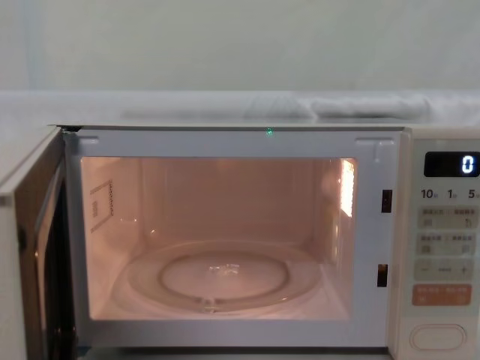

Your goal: Press the button to open the microwave door with one hand; close the microwave door with the other hand.

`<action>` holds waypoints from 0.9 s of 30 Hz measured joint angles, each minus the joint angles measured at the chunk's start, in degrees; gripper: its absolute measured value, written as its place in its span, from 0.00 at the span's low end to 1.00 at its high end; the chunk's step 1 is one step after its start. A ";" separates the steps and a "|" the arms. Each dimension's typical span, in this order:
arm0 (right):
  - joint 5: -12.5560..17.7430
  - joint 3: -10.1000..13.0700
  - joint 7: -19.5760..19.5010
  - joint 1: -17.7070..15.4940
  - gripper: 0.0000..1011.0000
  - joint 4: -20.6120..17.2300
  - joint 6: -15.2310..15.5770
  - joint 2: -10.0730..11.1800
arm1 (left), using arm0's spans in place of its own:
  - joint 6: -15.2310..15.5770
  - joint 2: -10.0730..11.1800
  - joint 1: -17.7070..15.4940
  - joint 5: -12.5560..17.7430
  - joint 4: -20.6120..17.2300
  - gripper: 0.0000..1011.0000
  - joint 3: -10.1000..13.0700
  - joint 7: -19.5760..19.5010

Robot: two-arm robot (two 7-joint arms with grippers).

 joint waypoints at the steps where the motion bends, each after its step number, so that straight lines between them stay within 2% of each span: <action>1: -0.03 -0.01 -0.03 0.00 0.31 0.00 0.01 -0.02 | 0.00 0.00 0.00 0.00 0.00 0.99 0.00 0.00; 7: -0.15 -0.02 -0.15 0.03 0.48 0.00 0.06 -0.07 | 0.00 0.00 0.00 0.00 0.00 0.99 0.00 0.00; 13: -0.21 -0.02 -0.23 0.03 0.71 0.00 0.08 -0.10 | 0.00 0.00 0.00 0.00 0.00 0.99 0.00 0.00; 18: -0.24 -0.01 -0.27 0.03 0.86 0.00 0.09 -0.13 | 0.00 0.00 0.00 0.00 0.00 0.99 0.00 0.00; 19: -0.24 -0.01 -0.28 0.03 0.86 0.00 0.09 -0.13 | 0.00 0.00 0.00 0.00 0.00 0.99 0.00 0.00; 23: -0.26 -0.01 -0.30 0.03 0.98 0.00 0.09 -0.15 | 0.00 0.00 0.00 0.00 0.00 0.99 0.00 0.00; 27: -0.29 -0.01 -0.31 0.03 0.99 0.00 0.09 -0.16 | 0.00 0.00 0.00 0.00 0.00 0.99 0.00 0.00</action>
